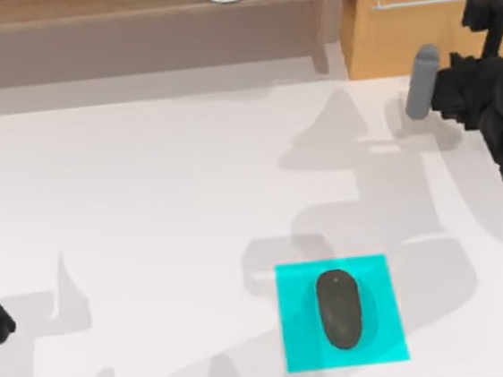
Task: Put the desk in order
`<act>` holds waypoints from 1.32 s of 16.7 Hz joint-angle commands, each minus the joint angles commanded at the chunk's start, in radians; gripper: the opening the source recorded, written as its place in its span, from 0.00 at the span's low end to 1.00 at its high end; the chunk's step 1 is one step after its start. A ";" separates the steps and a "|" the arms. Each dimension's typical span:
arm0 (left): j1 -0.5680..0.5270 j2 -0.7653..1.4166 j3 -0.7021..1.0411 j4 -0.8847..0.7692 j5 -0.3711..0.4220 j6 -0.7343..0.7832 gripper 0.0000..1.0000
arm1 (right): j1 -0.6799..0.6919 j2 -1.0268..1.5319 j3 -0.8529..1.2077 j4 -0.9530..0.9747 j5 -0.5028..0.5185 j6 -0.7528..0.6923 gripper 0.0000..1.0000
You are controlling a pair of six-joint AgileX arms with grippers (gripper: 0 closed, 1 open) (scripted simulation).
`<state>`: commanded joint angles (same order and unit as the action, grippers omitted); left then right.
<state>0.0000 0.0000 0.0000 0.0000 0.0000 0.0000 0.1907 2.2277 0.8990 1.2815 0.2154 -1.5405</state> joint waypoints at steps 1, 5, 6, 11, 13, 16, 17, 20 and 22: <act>0.000 0.000 0.000 0.000 0.000 0.000 1.00 | 0.001 0.002 -0.011 0.001 0.002 0.000 1.00; 0.000 0.000 0.000 0.000 0.000 0.000 1.00 | -0.004 0.006 -0.014 -0.001 0.002 0.000 1.00; 0.000 0.000 0.000 0.000 0.000 0.000 1.00 | -0.003 0.006 -0.014 -0.001 0.002 0.001 1.00; 0.000 0.000 0.000 0.000 0.000 0.000 1.00 | 0.136 -0.014 0.013 -0.025 0.048 0.155 1.00; 0.000 0.000 0.000 0.000 0.000 0.000 1.00 | 0.226 -0.017 0.040 -0.057 0.079 0.277 1.00; 0.000 0.000 0.000 0.000 0.000 0.000 1.00 | 0.350 -0.011 0.121 -0.134 0.139 0.505 1.00; 0.000 0.000 0.000 0.000 0.000 0.000 1.00 | 0.382 -0.005 0.161 -0.167 0.162 0.589 1.00; 0.000 0.000 0.000 0.000 0.000 0.000 1.00 | 0.446 0.022 0.314 -0.285 0.243 0.851 1.00; 0.000 0.000 0.000 0.000 0.000 0.000 1.00 | 0.471 0.042 0.432 -0.373 0.303 1.024 1.00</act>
<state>0.0000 0.0000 0.0000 0.0000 0.0000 0.0000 0.6618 2.2701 1.3310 0.9081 0.5180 -0.5167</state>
